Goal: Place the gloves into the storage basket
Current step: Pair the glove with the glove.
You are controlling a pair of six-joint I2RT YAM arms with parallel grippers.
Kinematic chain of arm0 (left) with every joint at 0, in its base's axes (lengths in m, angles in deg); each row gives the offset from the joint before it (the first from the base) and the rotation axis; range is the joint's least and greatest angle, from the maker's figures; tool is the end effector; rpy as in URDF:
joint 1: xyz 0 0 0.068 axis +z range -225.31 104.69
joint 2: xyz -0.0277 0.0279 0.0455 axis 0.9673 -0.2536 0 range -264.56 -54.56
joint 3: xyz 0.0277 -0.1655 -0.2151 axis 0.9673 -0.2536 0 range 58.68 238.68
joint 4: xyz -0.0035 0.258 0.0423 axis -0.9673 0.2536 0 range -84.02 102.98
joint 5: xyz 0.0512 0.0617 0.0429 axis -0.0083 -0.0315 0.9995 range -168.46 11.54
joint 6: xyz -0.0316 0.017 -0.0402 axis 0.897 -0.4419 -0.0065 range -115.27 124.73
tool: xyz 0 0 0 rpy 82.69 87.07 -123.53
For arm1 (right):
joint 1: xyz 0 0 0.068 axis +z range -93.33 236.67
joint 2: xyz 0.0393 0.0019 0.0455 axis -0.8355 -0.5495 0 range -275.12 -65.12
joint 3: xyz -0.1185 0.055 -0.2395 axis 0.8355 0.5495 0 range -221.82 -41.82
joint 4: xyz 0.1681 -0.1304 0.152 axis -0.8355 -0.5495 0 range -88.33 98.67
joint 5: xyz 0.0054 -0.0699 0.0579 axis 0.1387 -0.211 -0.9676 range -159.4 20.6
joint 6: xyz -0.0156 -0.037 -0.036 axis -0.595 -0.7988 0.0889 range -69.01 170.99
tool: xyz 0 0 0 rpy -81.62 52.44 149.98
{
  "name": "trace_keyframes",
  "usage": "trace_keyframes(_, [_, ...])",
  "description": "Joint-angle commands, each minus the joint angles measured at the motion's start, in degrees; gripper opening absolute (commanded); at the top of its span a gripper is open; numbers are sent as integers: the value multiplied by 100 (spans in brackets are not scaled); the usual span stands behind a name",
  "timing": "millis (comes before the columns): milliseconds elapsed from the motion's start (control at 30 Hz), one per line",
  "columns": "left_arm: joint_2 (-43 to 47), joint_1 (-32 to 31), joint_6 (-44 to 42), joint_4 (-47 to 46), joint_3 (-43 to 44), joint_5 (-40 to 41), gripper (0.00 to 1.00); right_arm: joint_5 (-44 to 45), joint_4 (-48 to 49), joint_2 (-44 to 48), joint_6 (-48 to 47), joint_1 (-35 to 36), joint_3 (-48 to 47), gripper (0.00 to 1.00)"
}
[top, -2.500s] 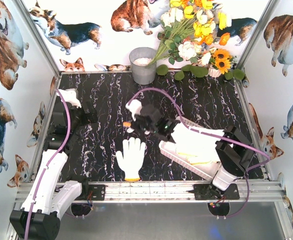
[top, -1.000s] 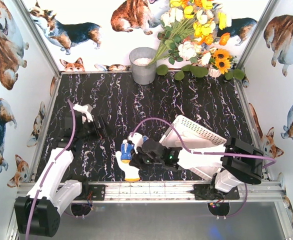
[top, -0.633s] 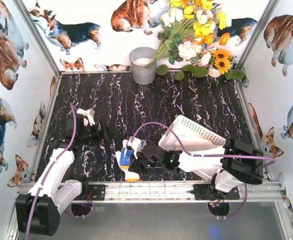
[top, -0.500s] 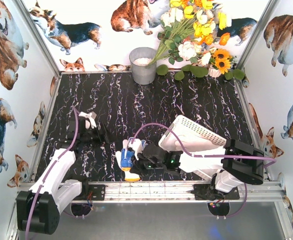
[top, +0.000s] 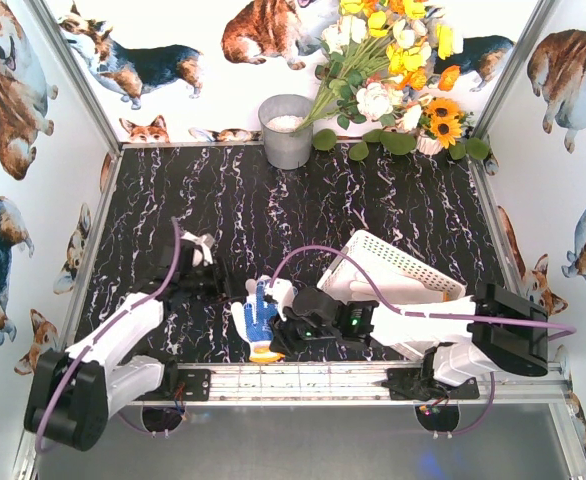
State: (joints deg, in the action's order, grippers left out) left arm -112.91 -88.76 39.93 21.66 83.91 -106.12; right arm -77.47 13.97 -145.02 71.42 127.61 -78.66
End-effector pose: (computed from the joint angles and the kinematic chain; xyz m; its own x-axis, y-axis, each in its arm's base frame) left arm 0.1800 -0.0600 0.1753 -0.8881 -0.3125 -0.3371 -0.0103 0.7466 -0.6652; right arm 0.0868 0.2664 0.1830 -0.5267 -0.4663 -0.7108 -0.8412 0.4066 0.3565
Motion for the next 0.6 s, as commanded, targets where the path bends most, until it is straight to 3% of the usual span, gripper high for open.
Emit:
trace_keyframes(0, [-294, -558, -44, -295, 224, 547, 53, 173, -231, 348, 97, 52, 45, 42])
trace_keyframes(67, [-440, -745, -116, -306, 324, 782, 51, 255, -360, 486, 125, 52, 18, 49])
trace_keyframes(233, [-745, -938, -64, -645, 410, 955, 45, 1075, -671, 874, 683, 52, -27, 50])
trace_keyframes(367, [-934, -1051, 115, -1041, 406, 947, 43, 2111, -1455, 1070, 2055, 44, -176, 52])
trace_keyframes(567, [-1280, -1111, 291, -1520, 361, 830, 43, 2358, -2002, 1008, 4174, 43, -174, 55])
